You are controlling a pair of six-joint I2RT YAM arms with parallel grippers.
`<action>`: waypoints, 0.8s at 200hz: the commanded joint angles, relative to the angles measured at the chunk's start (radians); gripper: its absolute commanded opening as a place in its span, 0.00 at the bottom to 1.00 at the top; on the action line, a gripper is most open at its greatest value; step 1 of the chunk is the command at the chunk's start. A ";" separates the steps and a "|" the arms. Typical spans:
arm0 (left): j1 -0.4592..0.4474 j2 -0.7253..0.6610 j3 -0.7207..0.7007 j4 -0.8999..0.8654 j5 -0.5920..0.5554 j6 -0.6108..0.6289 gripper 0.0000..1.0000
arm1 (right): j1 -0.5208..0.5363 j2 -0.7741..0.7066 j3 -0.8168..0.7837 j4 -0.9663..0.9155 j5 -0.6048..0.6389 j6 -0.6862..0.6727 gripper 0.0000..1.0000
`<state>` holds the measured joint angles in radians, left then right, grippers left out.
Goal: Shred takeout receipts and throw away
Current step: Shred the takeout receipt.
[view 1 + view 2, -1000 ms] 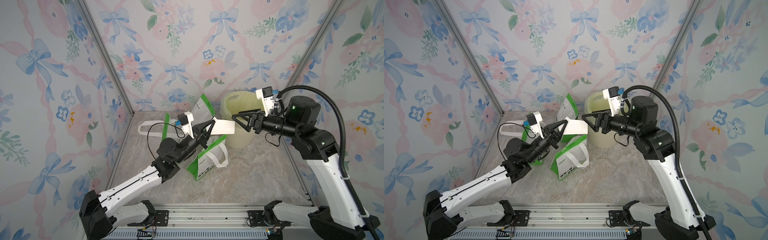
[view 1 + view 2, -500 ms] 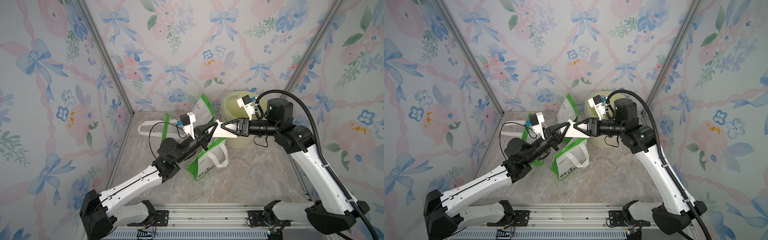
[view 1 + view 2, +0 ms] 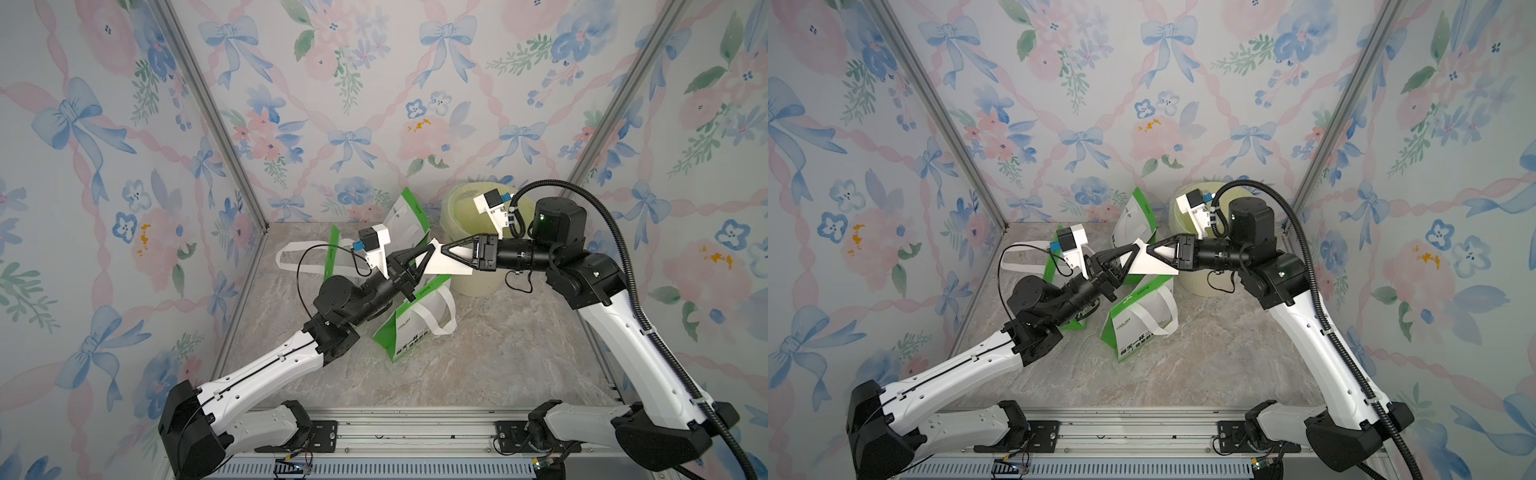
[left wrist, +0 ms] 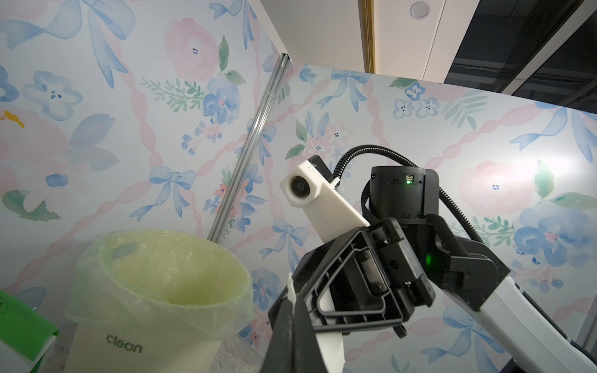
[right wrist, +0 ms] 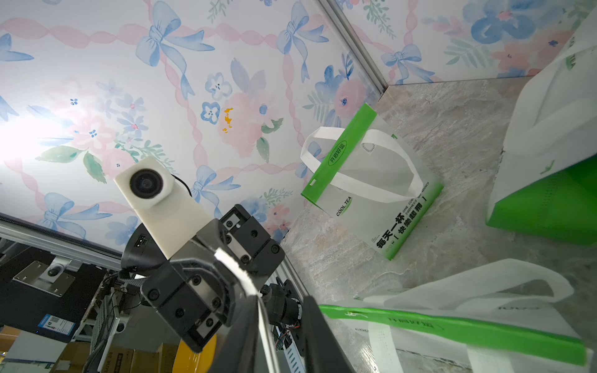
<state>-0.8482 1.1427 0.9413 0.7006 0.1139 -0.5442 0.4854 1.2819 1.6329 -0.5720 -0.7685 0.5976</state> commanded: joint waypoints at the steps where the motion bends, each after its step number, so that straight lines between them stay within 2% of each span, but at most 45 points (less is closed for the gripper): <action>1: 0.009 -0.023 -0.012 0.000 0.013 -0.007 0.00 | -0.002 -0.014 0.005 0.022 -0.050 0.004 0.14; 20: 0.011 -0.022 -0.013 -0.004 0.012 -0.010 0.00 | -0.001 -0.010 0.004 0.023 -0.067 0.003 0.00; 42: 0.015 -0.015 -0.005 -0.014 0.022 -0.032 0.00 | 0.008 -0.005 0.007 0.026 -0.081 -0.015 0.00; 51: 0.016 -0.012 0.002 -0.022 0.028 -0.047 0.22 | 0.017 -0.004 0.013 0.019 -0.083 -0.037 0.00; 57: 0.018 -0.010 0.005 -0.027 0.029 -0.053 0.30 | 0.021 -0.003 0.016 0.011 -0.083 -0.054 0.00; 84: 0.027 0.002 0.033 -0.069 0.056 -0.084 0.41 | 0.025 0.007 0.035 -0.035 -0.080 -0.128 0.00; 107: 0.042 0.019 0.055 -0.095 0.089 -0.122 0.33 | 0.029 0.029 0.059 -0.066 -0.080 -0.169 0.00; 160: 0.049 0.032 0.075 -0.104 0.121 -0.170 0.00 | 0.039 0.065 0.117 -0.168 -0.037 -0.264 0.00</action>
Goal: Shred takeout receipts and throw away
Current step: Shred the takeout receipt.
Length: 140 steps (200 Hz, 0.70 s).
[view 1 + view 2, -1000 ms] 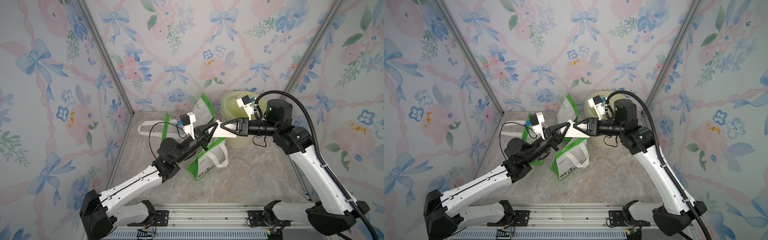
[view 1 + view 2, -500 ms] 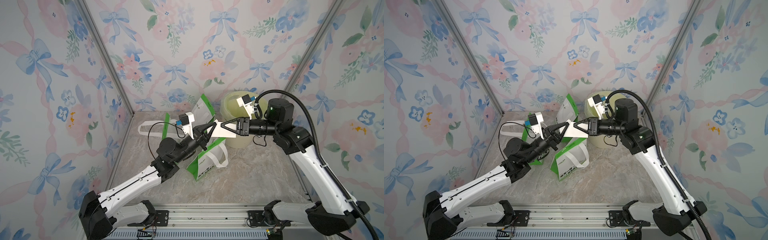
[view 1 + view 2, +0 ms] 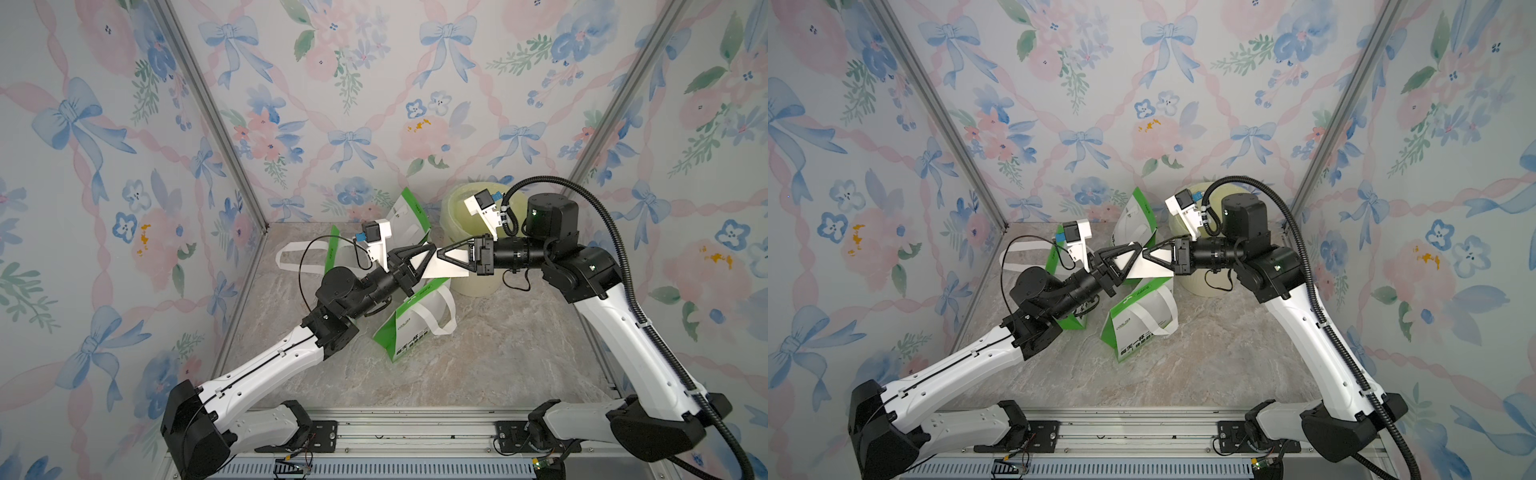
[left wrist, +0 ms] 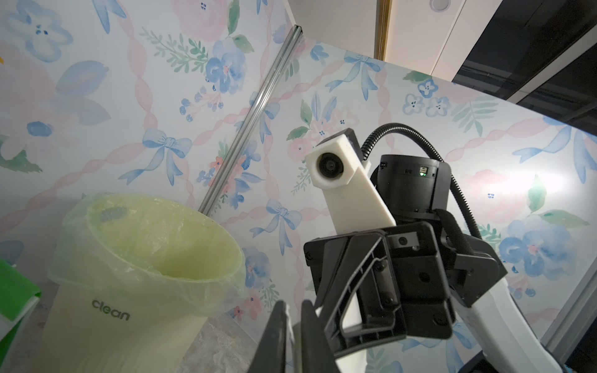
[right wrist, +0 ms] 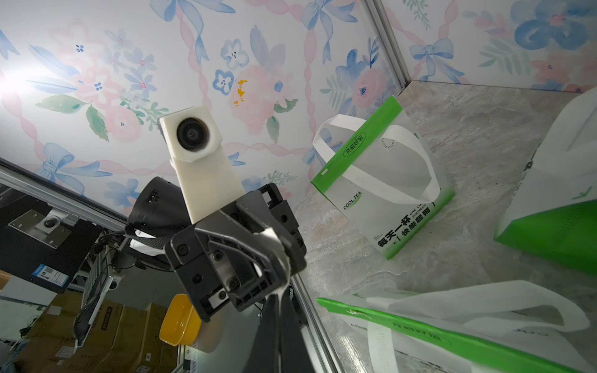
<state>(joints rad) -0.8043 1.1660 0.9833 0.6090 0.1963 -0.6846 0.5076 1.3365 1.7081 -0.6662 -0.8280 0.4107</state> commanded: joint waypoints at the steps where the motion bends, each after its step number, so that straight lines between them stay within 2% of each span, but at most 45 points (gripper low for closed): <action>1: 0.005 0.009 0.033 -0.012 0.039 -0.031 0.00 | 0.017 0.010 0.044 -0.077 0.024 -0.081 0.00; 17: 0.005 0.010 0.038 -0.012 0.038 -0.054 0.00 | 0.039 0.019 0.081 -0.143 0.127 -0.169 0.00; 38: 0.005 0.009 0.040 -0.016 0.006 -0.105 0.00 | 0.119 0.007 0.110 -0.204 0.368 -0.351 0.00; 56: 0.005 0.020 0.053 -0.050 -0.012 -0.172 0.00 | 0.186 -0.033 0.074 -0.141 0.542 -0.488 0.00; 77: 0.005 0.048 0.103 -0.184 -0.036 -0.213 0.00 | 0.240 -0.079 0.017 -0.025 0.652 -0.619 0.00; 99: 0.005 0.065 0.147 -0.309 -0.090 -0.218 0.00 | 0.267 -0.110 -0.013 0.083 0.675 -0.690 0.00; 140: 0.008 0.069 0.153 -0.338 -0.144 -0.249 0.00 | 0.302 -0.175 -0.090 0.202 0.593 -0.741 0.00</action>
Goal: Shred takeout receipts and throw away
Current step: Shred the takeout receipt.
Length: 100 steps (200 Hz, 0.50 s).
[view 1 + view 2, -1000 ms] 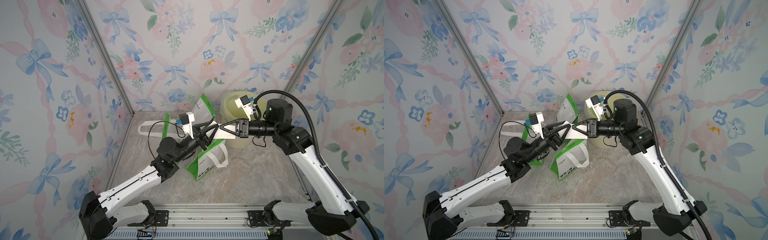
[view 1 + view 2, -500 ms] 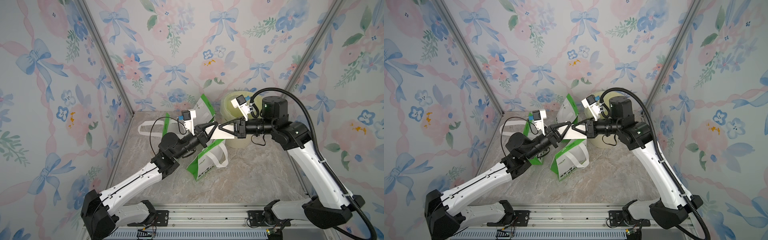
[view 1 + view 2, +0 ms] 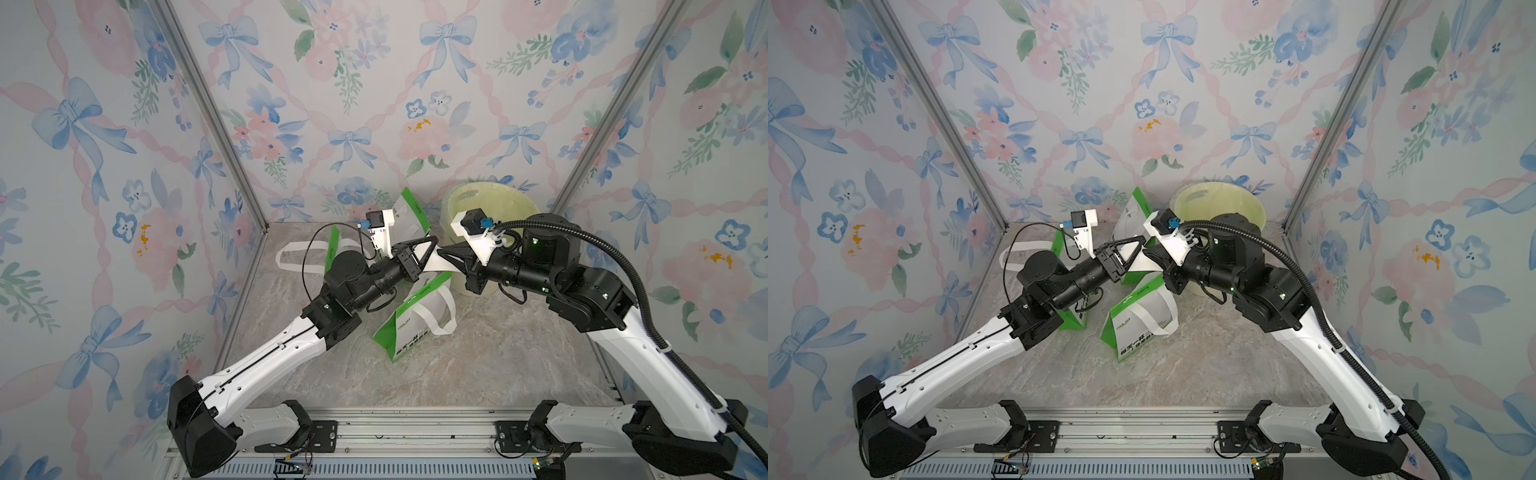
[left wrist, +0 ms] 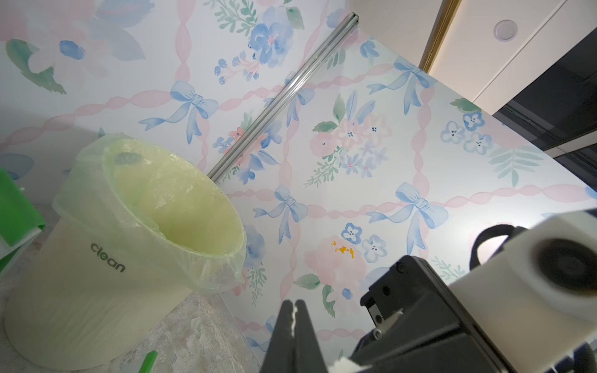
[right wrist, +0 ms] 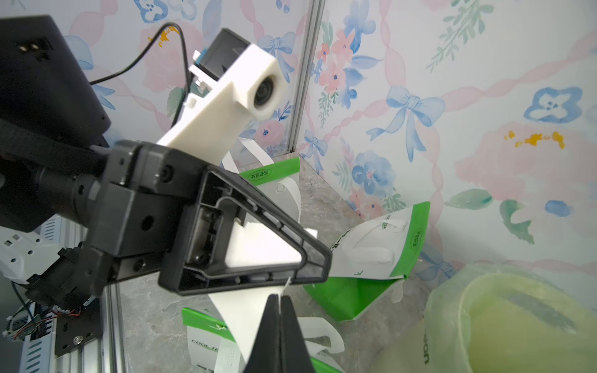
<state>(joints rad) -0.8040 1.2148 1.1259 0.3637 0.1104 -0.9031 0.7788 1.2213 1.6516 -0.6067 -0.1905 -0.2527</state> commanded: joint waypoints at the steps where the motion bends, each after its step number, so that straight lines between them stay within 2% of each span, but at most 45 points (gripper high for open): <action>1: 0.008 0.020 0.010 -0.092 -0.059 -0.031 0.00 | 0.032 -0.062 -0.036 0.145 -0.049 -0.077 0.00; 37: 0.009 0.035 0.018 -0.097 -0.076 -0.030 0.00 | 0.029 -0.105 -0.075 0.202 -0.153 -0.001 0.00; 70: 0.021 0.040 0.014 -0.099 -0.089 -0.022 0.00 | -0.062 -0.156 -0.147 0.412 -0.261 0.208 0.00; 80: 0.023 0.042 0.015 -0.099 -0.088 -0.017 0.00 | -0.110 -0.164 -0.165 0.461 -0.254 0.264 0.00; 100: 0.023 0.044 0.025 -0.099 -0.090 0.011 0.00 | -0.218 -0.146 -0.166 0.436 -0.118 0.320 0.00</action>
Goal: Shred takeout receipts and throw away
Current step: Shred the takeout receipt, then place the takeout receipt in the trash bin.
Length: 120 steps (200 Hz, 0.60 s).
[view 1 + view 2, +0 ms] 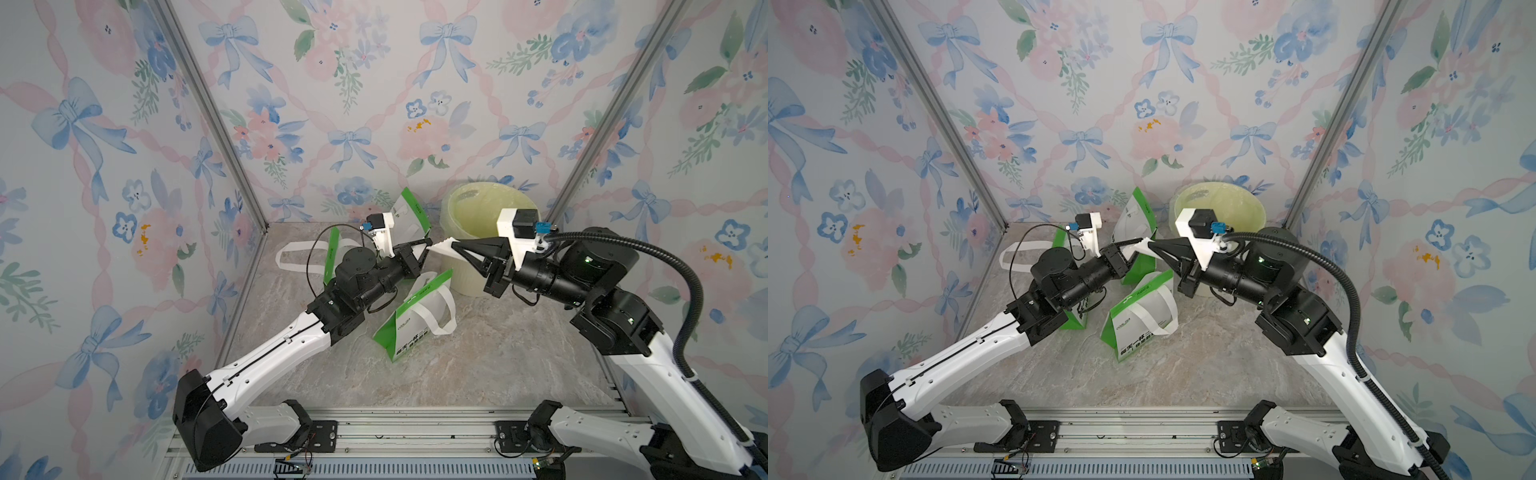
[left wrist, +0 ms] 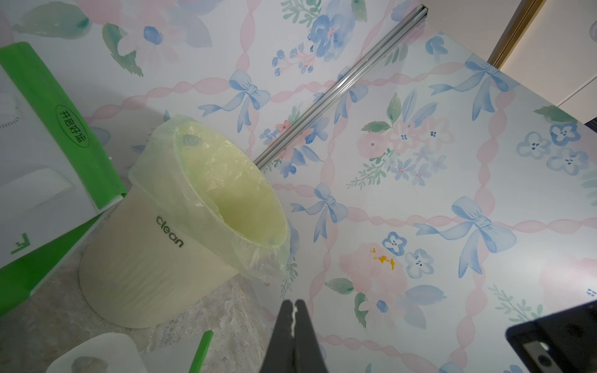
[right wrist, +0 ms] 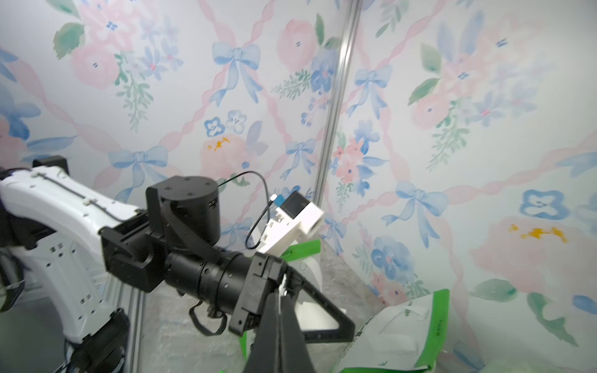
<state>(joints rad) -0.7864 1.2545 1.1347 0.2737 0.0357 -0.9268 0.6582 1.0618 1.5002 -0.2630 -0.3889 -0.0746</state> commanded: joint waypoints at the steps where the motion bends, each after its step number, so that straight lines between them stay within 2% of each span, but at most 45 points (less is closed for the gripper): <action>1: 0.006 0.005 0.017 -0.009 -0.014 0.036 0.00 | -0.107 0.016 -0.013 0.085 0.091 0.145 0.00; 31: 0.005 0.011 0.039 -0.009 -0.009 0.096 0.00 | -0.270 0.129 0.063 -0.114 0.339 0.233 0.00; 80: 0.005 0.017 0.065 -0.010 -0.002 0.162 0.00 | -0.396 0.338 0.100 -0.167 0.434 0.258 0.00; 99: 0.006 0.017 0.066 -0.010 -0.001 0.176 0.00 | -0.411 0.420 0.128 -0.192 0.477 0.244 0.10; 120: 0.006 0.020 0.069 -0.010 -0.002 0.183 0.00 | -0.419 0.486 0.171 -0.226 0.489 0.229 0.29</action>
<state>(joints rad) -0.7853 1.2655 1.1786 0.2634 0.0334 -0.7868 0.2504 1.5101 1.5963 -0.4301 0.0433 0.1646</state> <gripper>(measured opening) 0.046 0.205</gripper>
